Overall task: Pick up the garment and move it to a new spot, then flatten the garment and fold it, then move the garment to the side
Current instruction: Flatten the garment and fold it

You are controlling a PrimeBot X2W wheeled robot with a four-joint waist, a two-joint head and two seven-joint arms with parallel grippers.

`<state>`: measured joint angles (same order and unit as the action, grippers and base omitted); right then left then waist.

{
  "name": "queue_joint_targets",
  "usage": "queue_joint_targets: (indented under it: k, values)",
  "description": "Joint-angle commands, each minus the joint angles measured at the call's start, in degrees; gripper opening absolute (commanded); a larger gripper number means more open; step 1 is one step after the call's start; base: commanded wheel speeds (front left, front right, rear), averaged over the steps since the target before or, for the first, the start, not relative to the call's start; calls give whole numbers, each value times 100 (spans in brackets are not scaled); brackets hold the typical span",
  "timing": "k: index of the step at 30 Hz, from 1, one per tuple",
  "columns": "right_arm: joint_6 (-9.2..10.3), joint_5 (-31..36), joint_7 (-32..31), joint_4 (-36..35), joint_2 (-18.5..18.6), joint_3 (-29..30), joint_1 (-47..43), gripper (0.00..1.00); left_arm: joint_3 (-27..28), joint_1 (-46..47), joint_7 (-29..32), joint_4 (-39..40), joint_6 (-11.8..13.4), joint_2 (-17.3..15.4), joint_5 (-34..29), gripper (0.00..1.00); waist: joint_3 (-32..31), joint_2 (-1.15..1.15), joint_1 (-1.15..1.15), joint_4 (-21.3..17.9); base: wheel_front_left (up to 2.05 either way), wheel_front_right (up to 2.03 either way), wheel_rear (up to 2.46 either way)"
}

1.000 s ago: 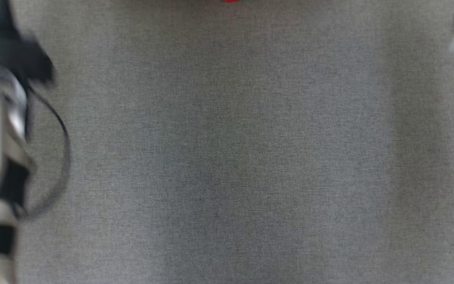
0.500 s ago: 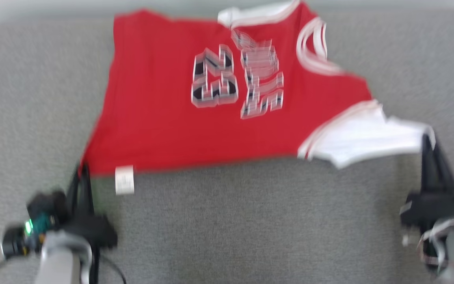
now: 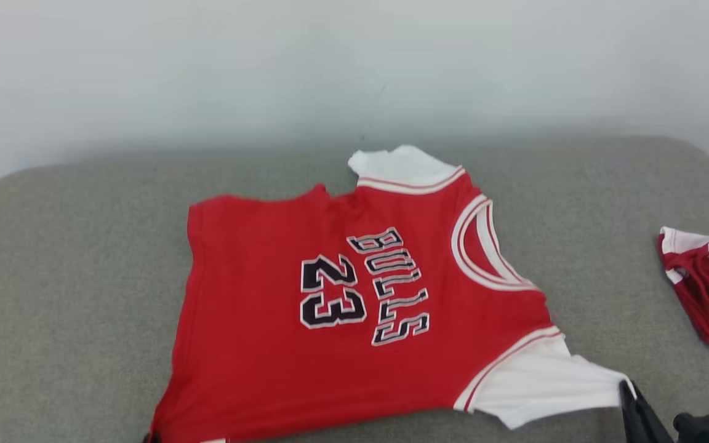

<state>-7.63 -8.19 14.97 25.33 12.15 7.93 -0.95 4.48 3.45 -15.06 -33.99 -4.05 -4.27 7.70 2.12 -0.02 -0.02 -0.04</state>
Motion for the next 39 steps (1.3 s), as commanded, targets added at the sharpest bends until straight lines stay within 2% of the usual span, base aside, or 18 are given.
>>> queue_joint_targets:
  k: [1,12,22,25,30,34,39]
  values:
    - [29,8,27,34,30,23,-122,0,72,-182,-14,15,25,-27,-19,0,-383,2,2,-32,0,0,0]
    - [29,54,27,257,64,-412,-719,0,321,-845,-15,8,-81,70,-27,0,-715,2,2,-7,0,0,0]
    - [29,-26,27,-88,91,-396,-998,0,461,-867,-15,198,-168,97,-124,0,-692,2,2,53,0,0,0]
    - [28,-62,27,-565,98,-527,-807,0,385,-647,-15,403,-226,113,-173,0,-586,2,2,76,0,0,0]
    - [24,-136,27,-942,110,-726,-453,0,333,-406,-15,625,-269,126,-134,0,-464,2,2,83,0,0,0]
    - [24,-185,26,-924,88,-836,-56,0,283,-234,-15,686,-285,131,-131,0,-375,2,2,111,0,0,0]
    - [24,-117,26,-468,83,-845,454,0,184,89,-15,524,-303,134,-215,0,-240,2,2,170,0,0,0]
